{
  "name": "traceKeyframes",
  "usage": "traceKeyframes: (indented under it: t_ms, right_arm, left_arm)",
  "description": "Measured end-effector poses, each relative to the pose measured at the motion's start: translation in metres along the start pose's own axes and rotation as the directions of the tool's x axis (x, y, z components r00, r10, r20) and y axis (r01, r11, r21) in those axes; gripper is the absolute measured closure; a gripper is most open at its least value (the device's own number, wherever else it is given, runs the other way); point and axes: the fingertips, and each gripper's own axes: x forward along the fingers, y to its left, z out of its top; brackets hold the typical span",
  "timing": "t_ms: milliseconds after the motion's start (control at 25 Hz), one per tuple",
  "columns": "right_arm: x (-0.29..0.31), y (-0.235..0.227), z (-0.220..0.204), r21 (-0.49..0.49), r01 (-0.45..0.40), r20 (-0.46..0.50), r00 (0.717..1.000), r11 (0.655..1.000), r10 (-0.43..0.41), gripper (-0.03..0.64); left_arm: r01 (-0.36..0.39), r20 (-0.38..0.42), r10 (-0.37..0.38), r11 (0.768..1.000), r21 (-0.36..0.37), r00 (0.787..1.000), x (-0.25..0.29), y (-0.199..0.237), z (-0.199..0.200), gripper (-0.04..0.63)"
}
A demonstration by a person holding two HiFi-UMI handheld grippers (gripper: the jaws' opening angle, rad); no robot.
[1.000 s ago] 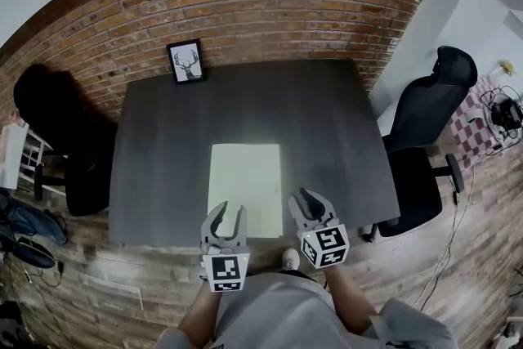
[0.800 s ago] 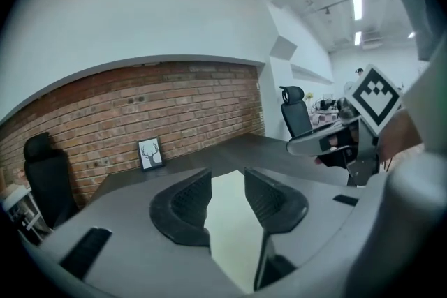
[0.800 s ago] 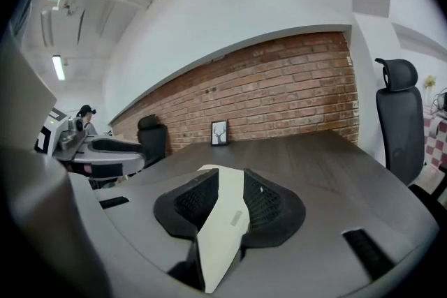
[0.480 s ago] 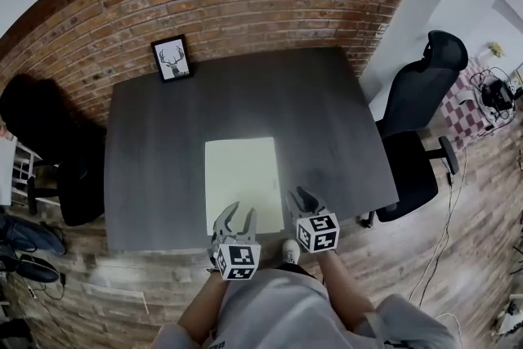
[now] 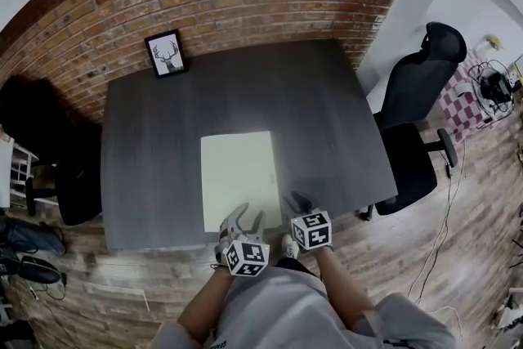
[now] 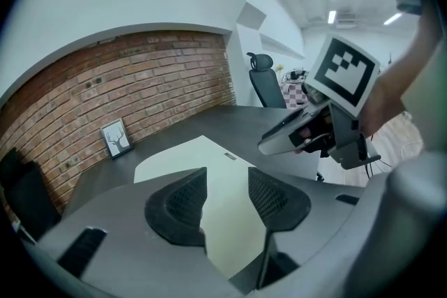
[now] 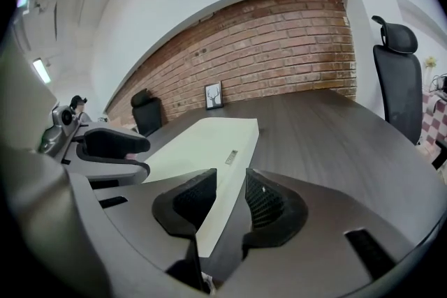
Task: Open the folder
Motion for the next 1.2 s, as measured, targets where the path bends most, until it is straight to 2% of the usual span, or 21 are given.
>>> traceKeyframes:
  t_ms: [240, 480, 680, 840, 1040, 1200]
  right_arm:
    - [0.010, 0.001, -0.022, -0.014, -0.023, -0.068, 0.997, 1.000, 0.022, 0.511]
    - [0.015, 0.003, -0.035, -0.032, -0.040, -0.127, 0.991, 0.999, 0.035, 0.508]
    - [0.018, 0.002, -0.041, -0.043, -0.042, -0.146, 0.989, 0.998, 0.036, 0.508]
    - [0.018, 0.003, -0.040, -0.046, -0.050, -0.148, 0.988, 0.998, 0.043, 0.508]
    - [0.020, 0.004, -0.039, -0.051, -0.060, -0.151, 0.987, 0.997, 0.051, 0.506]
    - [0.021, 0.004, -0.040, -0.066, -0.058, -0.167, 0.985, 0.996, 0.046, 0.506]
  left_arm:
    - [0.060, -0.045, -0.056, 0.995, 0.085, 0.997, 0.010, -0.021, -0.009, 0.397]
    - [0.103, -0.069, -0.095, 0.987, 0.127, 0.993, 0.012, -0.038, -0.013, 0.391]
    - [0.144, -0.085, -0.130, 0.972, 0.187, 0.988, 0.014, -0.053, -0.014, 0.383]
    - [0.192, -0.105, -0.169, 0.944, 0.268, 0.980, 0.016, -0.070, -0.015, 0.377]
    - [0.252, -0.152, -0.208, 0.883, 0.396, 0.966, 0.020, -0.089, -0.022, 0.370]
    - [0.264, -0.174, -0.205, 0.851, 0.454, 0.963, 0.023, -0.097, -0.027, 0.370]
